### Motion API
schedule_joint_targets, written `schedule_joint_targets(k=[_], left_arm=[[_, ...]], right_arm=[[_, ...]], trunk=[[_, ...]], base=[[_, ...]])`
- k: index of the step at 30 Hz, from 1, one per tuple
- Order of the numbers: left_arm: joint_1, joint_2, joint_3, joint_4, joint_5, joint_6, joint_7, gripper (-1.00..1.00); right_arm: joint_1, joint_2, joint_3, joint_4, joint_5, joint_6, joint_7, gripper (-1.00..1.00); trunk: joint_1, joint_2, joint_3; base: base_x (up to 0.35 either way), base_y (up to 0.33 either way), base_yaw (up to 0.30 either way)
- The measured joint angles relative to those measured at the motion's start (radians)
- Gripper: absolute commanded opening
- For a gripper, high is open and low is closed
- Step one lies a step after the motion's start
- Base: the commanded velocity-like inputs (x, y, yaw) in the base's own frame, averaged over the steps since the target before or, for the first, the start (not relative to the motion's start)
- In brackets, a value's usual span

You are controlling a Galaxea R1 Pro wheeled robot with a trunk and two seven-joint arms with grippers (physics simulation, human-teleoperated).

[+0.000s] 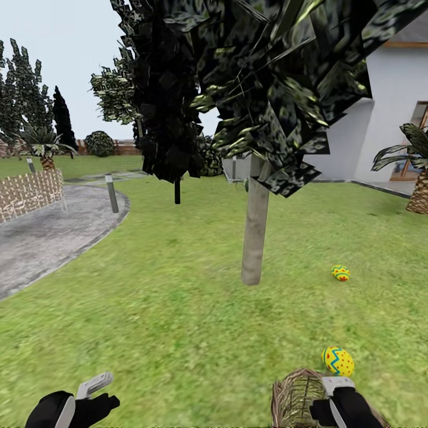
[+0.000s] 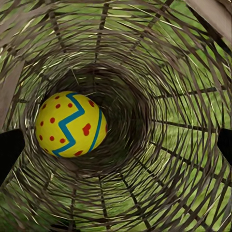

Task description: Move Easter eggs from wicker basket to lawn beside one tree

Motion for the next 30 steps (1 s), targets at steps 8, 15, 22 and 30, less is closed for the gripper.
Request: schedule_joint_targets(k=[8, 15, 22, 30], left_arm=[[0.0, 0.0, 0.0, 0.0, 0.0, -0.001, 0.0, 1.0], [0.0, 0.001, 0.0, -0.001, 0.0, 0.0, 0.0, 1.0], [0.0, 0.009, 0.004, -0.016, 0.002, -0.001, -0.006, 1.0], [0.0, 0.075, 0.022, -0.218, 0.008, -0.005, 0.003, 1.0]], right_arm=[[0.0, 0.002, 0.002, -0.016, 0.006, -0.055, -0.003, 1.0], [0.0, -0.002, -0.001, -0.017, 0.005, -0.073, 0.0, 1.0], [0.0, -0.002, 0.0, -0.017, 0.006, -0.073, 0.001, 1.0], [0.0, -0.003, -0.002, -0.021, 0.007, -0.068, 0.0, 1.0]], trunk=[[0.031, -0.056, -0.025], [0.058, -0.105, -0.047], [0.084, -0.154, -0.069], [0.115, -0.21, -0.094]], base=[[0.0, 0.0, 0.0], [0.0, 0.0, 0.0], [0.0, 0.0, 0.0], [0.0, 0.0, 0.0]])
